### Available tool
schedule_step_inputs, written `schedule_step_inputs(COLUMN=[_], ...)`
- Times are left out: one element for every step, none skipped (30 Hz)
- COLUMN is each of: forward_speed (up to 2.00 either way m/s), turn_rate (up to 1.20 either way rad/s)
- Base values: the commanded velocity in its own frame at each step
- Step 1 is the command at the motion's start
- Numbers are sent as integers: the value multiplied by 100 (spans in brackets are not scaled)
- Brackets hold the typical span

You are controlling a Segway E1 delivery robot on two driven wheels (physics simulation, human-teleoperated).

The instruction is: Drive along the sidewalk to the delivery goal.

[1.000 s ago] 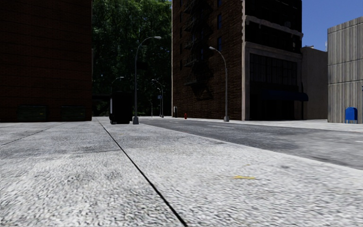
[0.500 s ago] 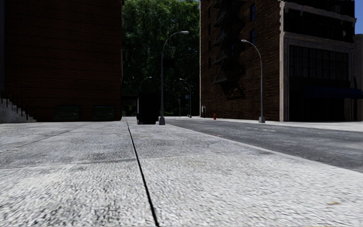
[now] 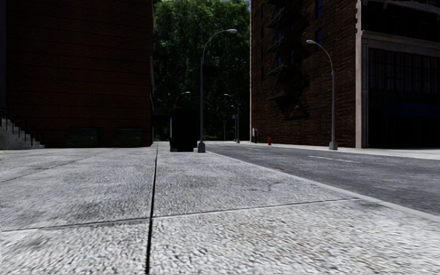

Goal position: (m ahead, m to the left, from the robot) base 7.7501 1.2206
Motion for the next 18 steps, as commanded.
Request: schedule_step_inputs(forward_speed=[200,200,200,200,200,200,200,200,200,200,200,200,200,200,200,200,200,200], turn_rate=[120,120,120,120,120,120,120,120,120,105,60,38,38,15,2,0,0,0])
